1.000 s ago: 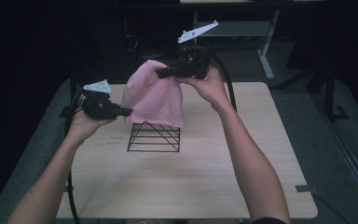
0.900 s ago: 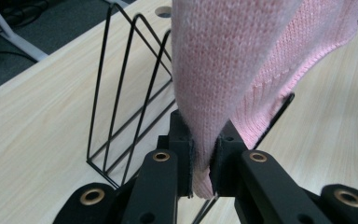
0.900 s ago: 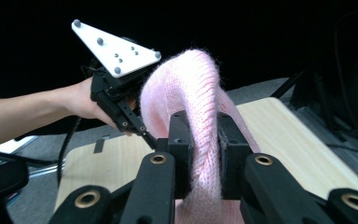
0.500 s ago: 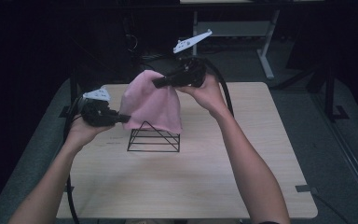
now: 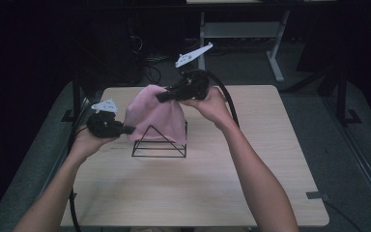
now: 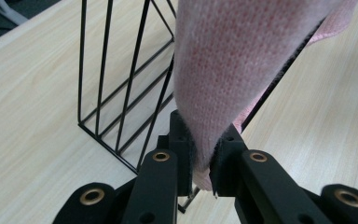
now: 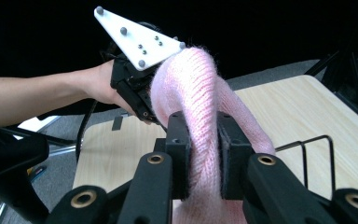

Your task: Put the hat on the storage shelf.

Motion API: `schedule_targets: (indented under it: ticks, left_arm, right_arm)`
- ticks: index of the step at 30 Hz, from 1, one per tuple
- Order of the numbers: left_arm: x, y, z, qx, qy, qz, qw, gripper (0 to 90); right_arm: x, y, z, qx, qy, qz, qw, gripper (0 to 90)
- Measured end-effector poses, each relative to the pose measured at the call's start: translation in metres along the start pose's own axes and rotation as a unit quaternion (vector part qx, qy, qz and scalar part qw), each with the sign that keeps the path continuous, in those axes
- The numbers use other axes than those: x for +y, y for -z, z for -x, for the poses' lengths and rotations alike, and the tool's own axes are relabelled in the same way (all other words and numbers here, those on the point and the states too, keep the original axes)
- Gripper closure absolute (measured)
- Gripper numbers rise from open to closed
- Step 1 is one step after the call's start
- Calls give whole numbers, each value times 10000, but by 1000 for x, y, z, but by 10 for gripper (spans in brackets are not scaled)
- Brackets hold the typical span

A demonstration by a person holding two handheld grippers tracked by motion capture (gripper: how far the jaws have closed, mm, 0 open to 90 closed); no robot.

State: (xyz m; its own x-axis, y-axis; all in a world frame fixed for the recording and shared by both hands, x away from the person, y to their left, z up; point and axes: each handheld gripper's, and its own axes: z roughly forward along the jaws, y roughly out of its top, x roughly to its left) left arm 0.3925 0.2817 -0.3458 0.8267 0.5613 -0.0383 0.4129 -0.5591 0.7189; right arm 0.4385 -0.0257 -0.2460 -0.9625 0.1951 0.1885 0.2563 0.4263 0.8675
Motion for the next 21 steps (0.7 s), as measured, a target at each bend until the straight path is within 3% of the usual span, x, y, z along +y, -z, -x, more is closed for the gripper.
schedule_targets:
  ticks: [3,7,15,21]
  left_arm:
    - [-3,-1,0,-3,57,-52,10000,811]
    - [-6,-3,0,26,-21,-123,9999,809]
    - [-15,-11,0,20,96,-241,9997,810]
    - [-15,-15,0,107,-66,-431,9990,809]
  right_arm:
    - [-2,-2,0,10,-17,-32,10000,767]
    - [-6,-6,0,58,-61,-82,9999,766]
    - [-14,-13,2,87,-86,-229,9997,759]
    - [-19,-17,3,134,-108,-271,9995,754]
